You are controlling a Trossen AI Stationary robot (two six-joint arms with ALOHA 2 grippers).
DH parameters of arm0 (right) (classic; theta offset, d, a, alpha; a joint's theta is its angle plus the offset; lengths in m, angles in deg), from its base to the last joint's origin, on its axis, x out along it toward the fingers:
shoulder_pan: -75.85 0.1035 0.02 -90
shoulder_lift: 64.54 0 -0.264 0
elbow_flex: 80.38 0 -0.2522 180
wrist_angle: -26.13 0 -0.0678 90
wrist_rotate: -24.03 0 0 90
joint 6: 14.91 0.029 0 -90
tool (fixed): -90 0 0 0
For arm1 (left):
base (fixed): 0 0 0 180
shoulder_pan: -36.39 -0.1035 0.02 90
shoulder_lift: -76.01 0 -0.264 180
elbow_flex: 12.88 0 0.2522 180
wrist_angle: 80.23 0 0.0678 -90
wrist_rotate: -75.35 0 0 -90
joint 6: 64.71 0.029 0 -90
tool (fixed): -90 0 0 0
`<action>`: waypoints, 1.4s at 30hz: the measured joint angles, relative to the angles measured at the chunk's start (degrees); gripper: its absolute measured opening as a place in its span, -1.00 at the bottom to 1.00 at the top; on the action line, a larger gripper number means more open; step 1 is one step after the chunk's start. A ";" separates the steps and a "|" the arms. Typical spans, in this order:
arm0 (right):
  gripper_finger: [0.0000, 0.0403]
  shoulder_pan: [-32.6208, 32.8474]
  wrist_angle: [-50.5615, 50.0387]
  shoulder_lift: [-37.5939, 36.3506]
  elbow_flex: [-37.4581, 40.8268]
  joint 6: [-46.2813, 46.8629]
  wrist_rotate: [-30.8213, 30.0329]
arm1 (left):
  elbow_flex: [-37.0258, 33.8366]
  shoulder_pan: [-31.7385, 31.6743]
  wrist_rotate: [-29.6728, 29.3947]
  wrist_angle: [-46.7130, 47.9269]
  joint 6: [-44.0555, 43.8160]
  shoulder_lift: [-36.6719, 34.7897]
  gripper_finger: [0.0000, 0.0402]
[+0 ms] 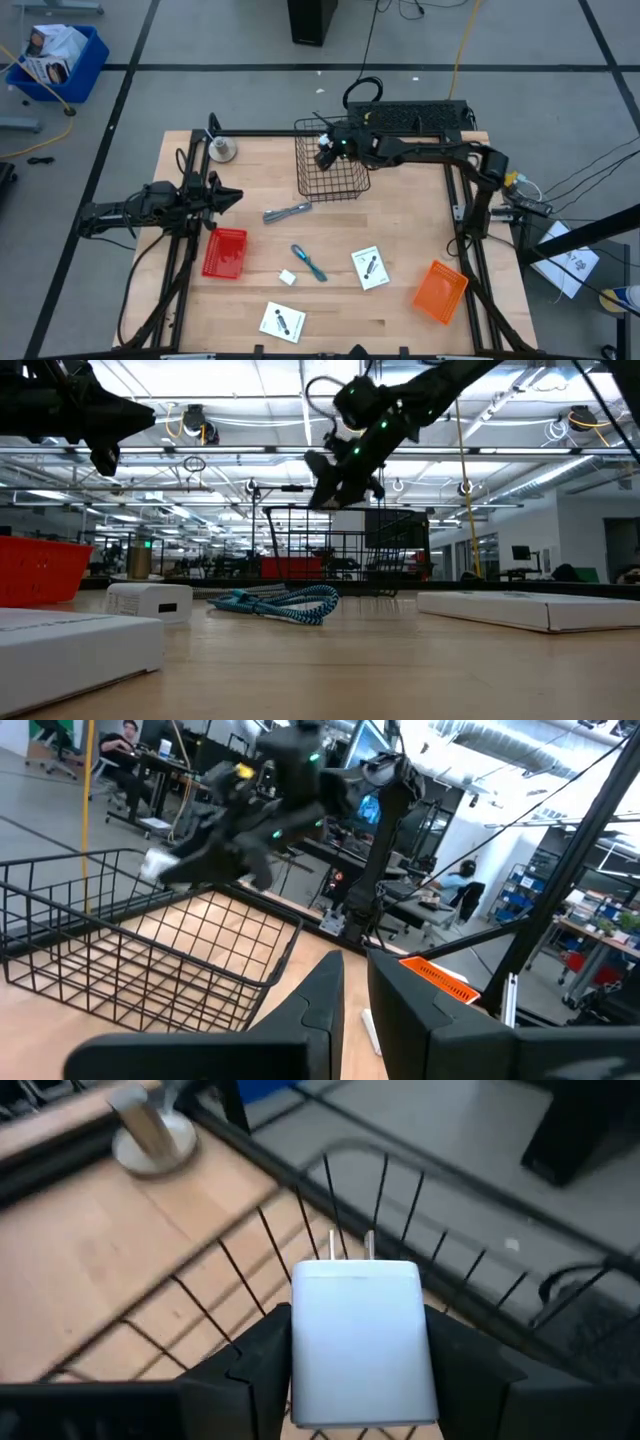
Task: Pick and place items into bin
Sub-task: Put the top white charger adapter into the black wire basket
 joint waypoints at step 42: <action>0.11 0.99 -0.07 13.75 -1.79 -1.98 7.23 | 0.00 0.00 0.38 -0.47 0.37 -0.02 -0.75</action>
